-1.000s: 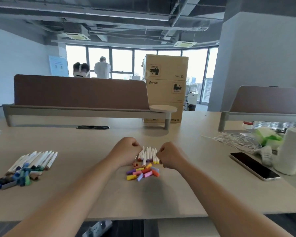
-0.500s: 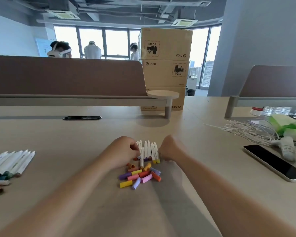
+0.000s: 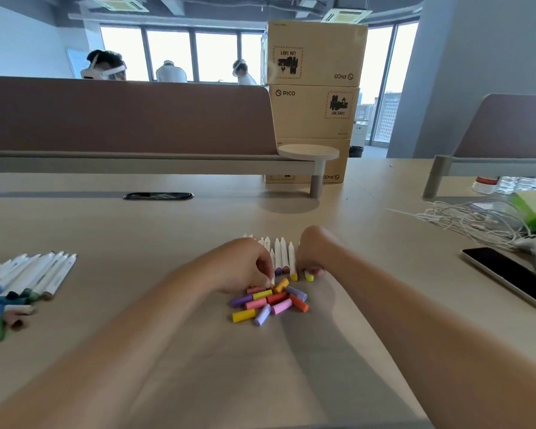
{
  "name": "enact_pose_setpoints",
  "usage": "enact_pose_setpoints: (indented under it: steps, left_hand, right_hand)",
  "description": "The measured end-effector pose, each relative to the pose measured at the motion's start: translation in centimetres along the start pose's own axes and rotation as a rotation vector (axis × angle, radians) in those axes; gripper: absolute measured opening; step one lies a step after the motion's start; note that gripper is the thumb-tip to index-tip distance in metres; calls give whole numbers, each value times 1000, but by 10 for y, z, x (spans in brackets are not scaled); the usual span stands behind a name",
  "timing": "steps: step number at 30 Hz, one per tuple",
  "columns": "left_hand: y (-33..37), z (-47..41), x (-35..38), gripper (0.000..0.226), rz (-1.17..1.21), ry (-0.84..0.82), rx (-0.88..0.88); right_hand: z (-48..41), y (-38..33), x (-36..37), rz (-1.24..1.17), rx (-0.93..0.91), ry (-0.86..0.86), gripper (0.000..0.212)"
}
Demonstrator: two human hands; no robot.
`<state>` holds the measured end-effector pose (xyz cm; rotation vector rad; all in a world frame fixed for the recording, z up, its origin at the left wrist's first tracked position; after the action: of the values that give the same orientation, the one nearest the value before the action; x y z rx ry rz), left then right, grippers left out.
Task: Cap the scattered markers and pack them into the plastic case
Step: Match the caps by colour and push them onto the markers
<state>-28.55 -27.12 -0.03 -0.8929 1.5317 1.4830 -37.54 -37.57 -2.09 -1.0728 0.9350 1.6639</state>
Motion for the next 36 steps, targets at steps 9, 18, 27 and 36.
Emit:
enact_pose_setpoints:
  steps: [9, 18, 27, 36]
  left_hand:
    - [2, 1, 13, 13, -146, -82, -48]
    - [1, -1, 18, 18, -274, -96, -73]
    - [-31, -5, -40, 5, 325, 335, -74]
    - [-85, -18, -43, 13, 1128, 725, -168]
  right_hand:
    - [12, 19, -2, -303, -49, 61, 18]
    - [27, 18, -12, -596, -91, 55, 17]
    - [18, 2, -24, -991, -235, 40, 20]
    - [15, -31, -30, -1097, -505, -153, 23]
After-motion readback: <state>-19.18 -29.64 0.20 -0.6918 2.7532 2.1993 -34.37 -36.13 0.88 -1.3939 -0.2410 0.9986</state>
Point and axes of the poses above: each hand's wrist, its own z-axis away from the middle knuckle, its own x-axis out of the palm, y = z × x, the point moved 8 cm from there along -z, towards the middle knuckle, and after that the axes turned 6 degrees about x, right-handed, at the moved point
